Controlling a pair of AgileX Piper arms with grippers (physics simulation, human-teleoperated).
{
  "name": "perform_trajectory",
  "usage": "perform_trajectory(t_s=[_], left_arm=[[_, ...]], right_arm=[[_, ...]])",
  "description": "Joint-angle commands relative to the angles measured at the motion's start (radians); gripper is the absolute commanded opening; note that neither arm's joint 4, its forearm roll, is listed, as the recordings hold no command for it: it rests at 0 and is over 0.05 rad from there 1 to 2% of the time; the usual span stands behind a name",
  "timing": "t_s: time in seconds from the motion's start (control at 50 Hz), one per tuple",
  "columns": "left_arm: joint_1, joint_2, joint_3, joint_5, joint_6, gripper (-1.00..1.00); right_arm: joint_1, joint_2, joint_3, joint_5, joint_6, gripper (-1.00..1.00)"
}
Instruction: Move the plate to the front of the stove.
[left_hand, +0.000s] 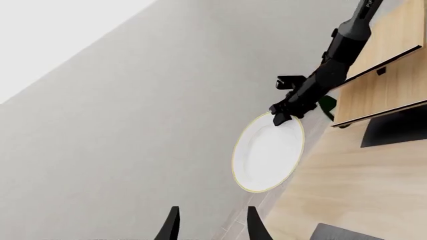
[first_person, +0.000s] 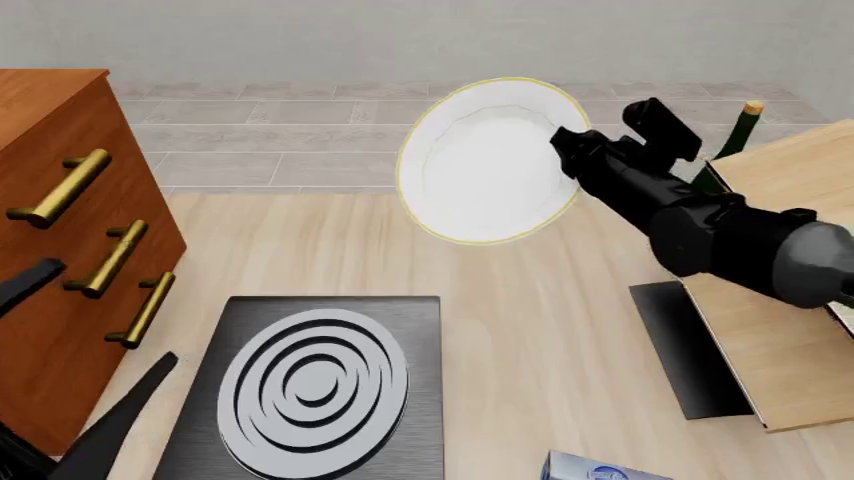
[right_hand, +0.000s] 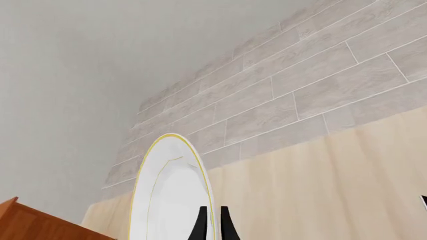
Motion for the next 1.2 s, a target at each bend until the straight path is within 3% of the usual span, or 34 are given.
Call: perform_trajectory(t_s=[0.02,0.62,1.2], left_arm=[[0.011,-0.068,0.011,0.038,-0.012,1.0],[0.035,-0.128,0.004,0.098,-0.022,1.0],[0.089,-0.156,-0.017,0.144,-0.018,1.0]], right_arm=[[0.029,0.088,-0.126,0.047,0.009,-1.0],[0.101,0.262,-0.361,0.155,0.001,-1.0],[0.121,0.56,-0.628,0.205,0.029,-1.0]])
